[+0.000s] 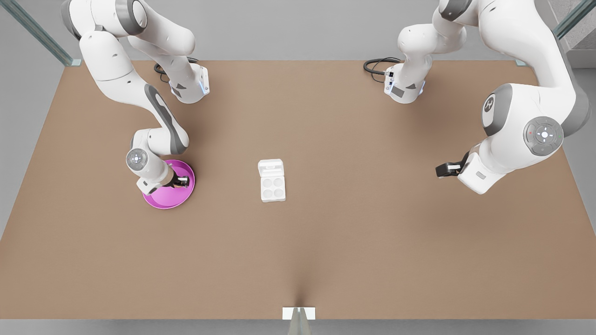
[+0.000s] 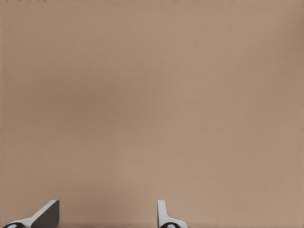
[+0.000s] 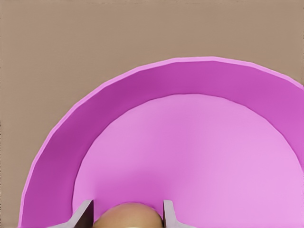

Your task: Pack egg into the box and close the box lid

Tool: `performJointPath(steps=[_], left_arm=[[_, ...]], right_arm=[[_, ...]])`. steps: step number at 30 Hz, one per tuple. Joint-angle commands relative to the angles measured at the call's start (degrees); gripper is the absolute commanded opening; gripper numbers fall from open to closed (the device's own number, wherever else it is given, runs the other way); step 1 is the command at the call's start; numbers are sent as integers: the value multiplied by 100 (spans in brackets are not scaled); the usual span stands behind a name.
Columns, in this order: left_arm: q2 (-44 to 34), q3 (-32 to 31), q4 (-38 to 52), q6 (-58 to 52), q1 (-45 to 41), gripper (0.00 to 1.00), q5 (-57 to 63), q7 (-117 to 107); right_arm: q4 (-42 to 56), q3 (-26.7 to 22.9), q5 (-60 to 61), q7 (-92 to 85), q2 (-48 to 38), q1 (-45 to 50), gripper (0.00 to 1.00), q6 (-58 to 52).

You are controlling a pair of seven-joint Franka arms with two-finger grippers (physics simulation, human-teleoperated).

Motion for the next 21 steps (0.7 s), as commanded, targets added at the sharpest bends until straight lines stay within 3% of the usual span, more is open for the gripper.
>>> performJointPath(steps=[1, 6, 14, 19, 21], left_arm=[[-7, -2, 3, 1, 0, 100, 5, -126], [-7, -2, 3, -8, 9, 100, 5, -126], [46, -81, 29, 80, 27, 100, 5, -91], [107, -73, 55, 186, -43, 100, 22, -126], [99, -73, 55, 168, -43, 100, 31, -135]], right_arm=[[0, -2, -48, 35, -68, -15, 53, -27], [114, 34, 4, 27, -517, -94, 54, -844], [2382, 7, 426, 1292, 327, 1277, 55, -2716], [3340, -1513, 1270, 1512, 898, 3395, 55, -3094], [3463, -1522, 1367, 1793, 977, 3694, 55, -3199]])
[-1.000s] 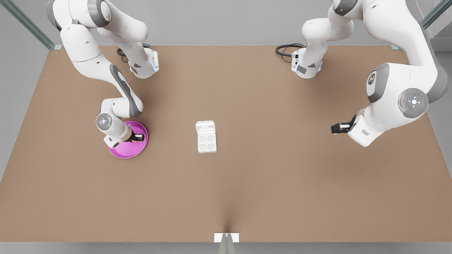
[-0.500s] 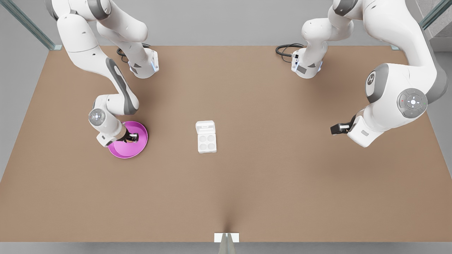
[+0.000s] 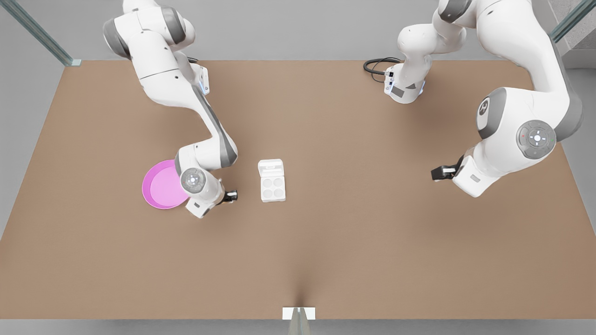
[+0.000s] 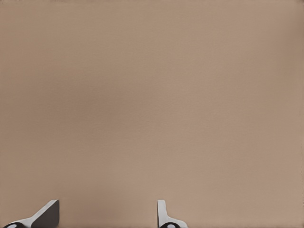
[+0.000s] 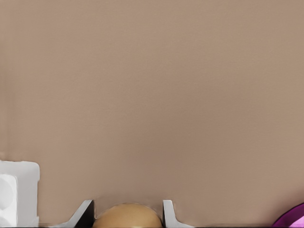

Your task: Pack egg into the box and close the box lid

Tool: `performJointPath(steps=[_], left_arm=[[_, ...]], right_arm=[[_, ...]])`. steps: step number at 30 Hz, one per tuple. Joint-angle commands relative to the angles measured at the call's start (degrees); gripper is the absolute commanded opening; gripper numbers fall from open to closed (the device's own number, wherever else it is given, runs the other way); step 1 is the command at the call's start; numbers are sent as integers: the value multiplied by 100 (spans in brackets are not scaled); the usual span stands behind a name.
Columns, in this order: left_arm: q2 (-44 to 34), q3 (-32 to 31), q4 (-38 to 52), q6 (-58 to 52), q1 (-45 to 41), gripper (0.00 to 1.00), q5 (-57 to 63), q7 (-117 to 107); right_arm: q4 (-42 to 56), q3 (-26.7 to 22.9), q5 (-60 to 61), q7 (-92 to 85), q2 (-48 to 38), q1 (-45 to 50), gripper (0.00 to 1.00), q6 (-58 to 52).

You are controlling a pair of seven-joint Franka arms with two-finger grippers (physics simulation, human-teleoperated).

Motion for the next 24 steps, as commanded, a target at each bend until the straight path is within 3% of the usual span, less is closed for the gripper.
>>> performJointPath(steps=[1, 7, 12, 16, 24], left_arm=[[-9, 0, -4, 45, 40, 100, 4, -48], [-9, 0, -22, 45, 31, 100, 4, -56], [-1, 0, -31, 45, 49, 100, 4, -56], [0, 0, -31, 45, 57, 100, 13, -57], [0, 0, -40, 45, 57, 100, 13, -57]], right_arm=[[69, -104, 353, 1331, 26, 294, 55, -555], [465, -288, 634, 1753, 211, 830, 56, -801], [799, -895, 1214, 1771, 492, 1586, 56, -960], [887, -1097, 1381, 1955, 668, 1982, 56, -960], [975, -1132, 1478, 2052, 949, 2078, 56, -898]])
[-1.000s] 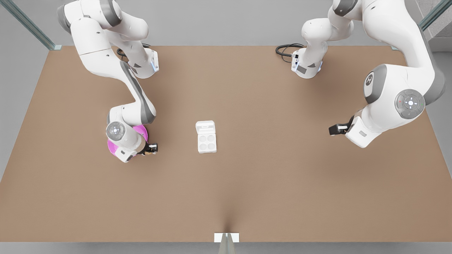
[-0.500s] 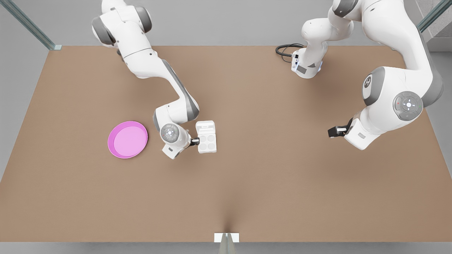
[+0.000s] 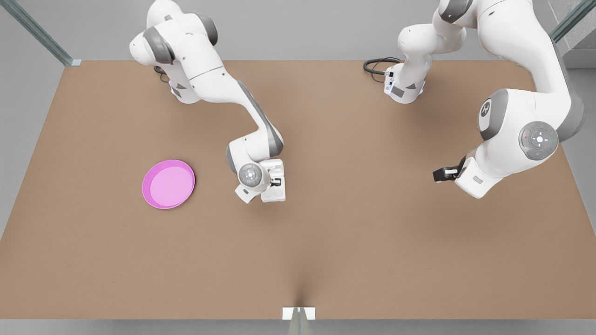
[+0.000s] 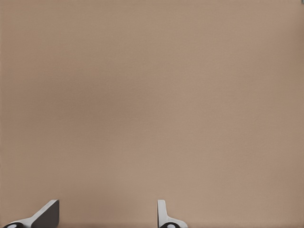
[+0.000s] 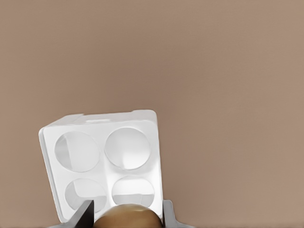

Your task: Pack egg into the box and close the box lid

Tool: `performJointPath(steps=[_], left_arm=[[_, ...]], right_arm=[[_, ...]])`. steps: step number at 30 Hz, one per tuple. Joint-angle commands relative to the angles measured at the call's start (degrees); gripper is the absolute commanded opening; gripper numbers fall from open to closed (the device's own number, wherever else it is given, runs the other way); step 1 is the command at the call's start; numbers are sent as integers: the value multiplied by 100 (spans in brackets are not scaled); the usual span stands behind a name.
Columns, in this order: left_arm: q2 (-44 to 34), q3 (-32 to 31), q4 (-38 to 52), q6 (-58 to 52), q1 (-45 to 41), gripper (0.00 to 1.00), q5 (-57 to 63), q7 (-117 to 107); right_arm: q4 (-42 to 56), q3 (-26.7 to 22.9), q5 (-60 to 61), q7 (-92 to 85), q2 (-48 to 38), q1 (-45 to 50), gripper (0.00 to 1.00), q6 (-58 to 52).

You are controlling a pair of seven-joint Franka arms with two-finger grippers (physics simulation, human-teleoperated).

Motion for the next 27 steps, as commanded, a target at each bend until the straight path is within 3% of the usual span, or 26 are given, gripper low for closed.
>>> performJointPath(steps=[1, 4, 5, 10, 12, 14, 16, 17, 18, 19, 22, 23, 24, 27], left_arm=[[-16, -3, 1, -3, -5, 100, 4, -16], [-16, -3, 1, -3, -5, 100, 4, -16], [-16, -3, 1, -3, 4, 100, 4, -16], [-16, -3, 1, -3, 13, 100, 4, -7], [19, -3, 19, 23, -66, 100, -48, -112], [-139, -371, -130, -109, -611, 100, -66, -1483], [-270, -978, -525, -39, -602, 100, -66, -2257], [-551, -1075, -1017, 356, -628, 100, -66, -2441], [-491, -1592, -1246, 856, -628, 100, -66, -3186], [-508, -1840, -1693, 1200, -620, 100, -66, -3532], [-526, -1919, -1862, 1174, -541, 100, -66, -3540], [-526, -1919, -1941, 1210, -550, 100, -66, -3540], [-526, -1919, -2134, 1359, -576, 100, -48, -3532], [-517, -2315, -2397, 1447, -629, 100, -66, -4129]], right_arm=[[51, -2, 58, 704, 66, 18, 56, -10], [139, -55, 189, 730, 146, 123, 57, -10], [218, -81, 190, 704, 181, 176, 100, -28], [139, -81, 154, 695, -13, 88, 100, -81], [139, -55, -83, 669, -101, -403, 100, -160], [-28, 15, -487, -227, -434, -1379, 100, -406], [-125, 560, -1471, -1659, -944, -3092, 100, -1135], [-125, 534, -1699, -2800, -1251, -3733, 100, -1416], [-55, 516, -1797, -3592, -1480, -4217, 100, -1732], [50, 507, -1902, -3700, -1726, -4341, 100, -1979], [51, 534, -1893, -3717, -2869, -4491, 100, -2181], [42, 787, -1885, -3682, -3115, -4754, 100, -2199], [-11, 1193, -1929, -3673, -3238, -5106, 100, -2234], [77, 1325, -1990, -3129, -3203, -4983, 100, -2217]])
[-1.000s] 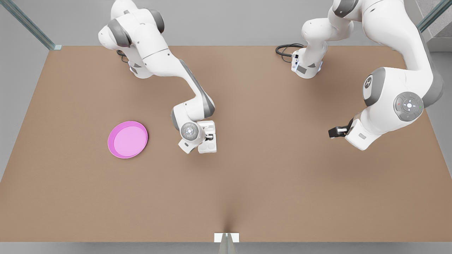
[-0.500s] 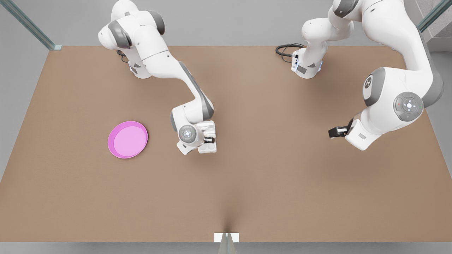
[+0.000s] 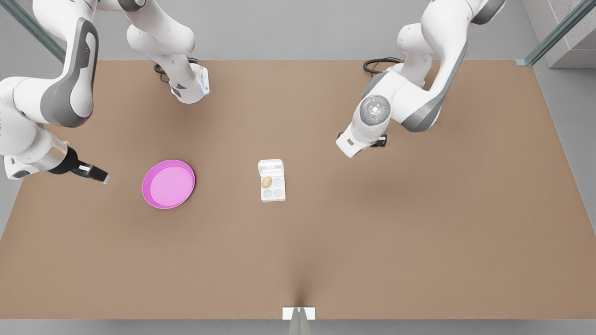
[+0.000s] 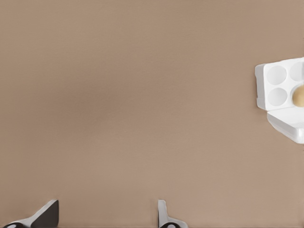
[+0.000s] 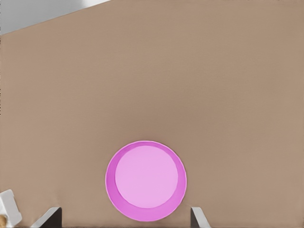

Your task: Pack egg into the box and close the box lid

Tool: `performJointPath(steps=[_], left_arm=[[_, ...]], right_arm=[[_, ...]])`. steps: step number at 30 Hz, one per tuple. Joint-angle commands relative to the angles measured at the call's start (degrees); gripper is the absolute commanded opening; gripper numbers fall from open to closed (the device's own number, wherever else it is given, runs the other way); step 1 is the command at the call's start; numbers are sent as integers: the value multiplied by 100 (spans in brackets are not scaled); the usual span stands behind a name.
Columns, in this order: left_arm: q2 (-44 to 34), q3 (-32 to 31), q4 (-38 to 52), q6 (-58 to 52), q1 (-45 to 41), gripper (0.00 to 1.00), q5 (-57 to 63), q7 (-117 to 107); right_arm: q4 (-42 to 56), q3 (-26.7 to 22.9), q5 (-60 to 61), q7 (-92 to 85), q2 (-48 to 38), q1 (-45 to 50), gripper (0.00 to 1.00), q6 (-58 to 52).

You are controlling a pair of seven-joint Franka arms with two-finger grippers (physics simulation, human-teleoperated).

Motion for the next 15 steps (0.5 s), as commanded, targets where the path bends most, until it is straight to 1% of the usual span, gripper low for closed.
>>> performJointPath(steps=[1, 2, 3, 4, 5, 6, 7, 8, 9, 10, 11, 12, 13, 15], left_arm=[[-206, -151, -711, 1307, -31, 100, -1, -2621], [-39, -600, -720, 1861, -101, 100, -1, -3333], [92, -609, -720, 2178, -426, 100, -1, -3528], [154, -609, -711, 2293, -576, 100, 8, -3686], [260, -609, -720, 2521, -822, 100, 25, -4020], [549, -600, -728, 2811, -989, 100, 175, -4161], [786, -591, -799, 3074, -1182, 100, 605, -4704], [1200, -600, -790, 3409, -1437, 100, 1352, -5400], [1340, -600, -764, 3444, -1525, 100, 1554, -5479], [1612, -547, -764, 3707, -1622, 100, 1799, -5505], [1956, -538, -737, 4050, -1631, 100, 2424, -5927], [2096, -547, -641, 4130, -1674, 100, 2759, -6191], [2193, -547, -377, 4112, -1841, 100, 2759, -6200], [2606, -443, 431, 4033, -2114, 100, 2776, -6288]], right_arm=[[57, 18, -132, -1572, 19, 397, 100, -369], [57, -17, -141, -1572, 36, 618, 100, -378], [57, 79, -141, -1564, 36, 644, 100, -387], [57, 343, -149, -1564, 107, 653, 100, -387], [57, 475, -202, -1564, 186, 793, 100, -404], [110, 492, -272, -1564, 239, 802, 100, -396], [119, 492, -299, -1643, 247, 776, 100, -387], [145, 492, -290, -1643, 239, 802, 100, -360], [224, 492, -290, -1625, 247, 802, 100, -360], [216, 492, -273, -1634, 256, 802, 100, -360], [216, 492, -272, -1634, 265, 811, 100, -334], [224, 492, -281, -1643, 309, 811, 100, -325], [224, 492, -281, -1643, 318, 802, 100, -308], [233, 492, -290, -1643, 326, 750, 100, -290]])
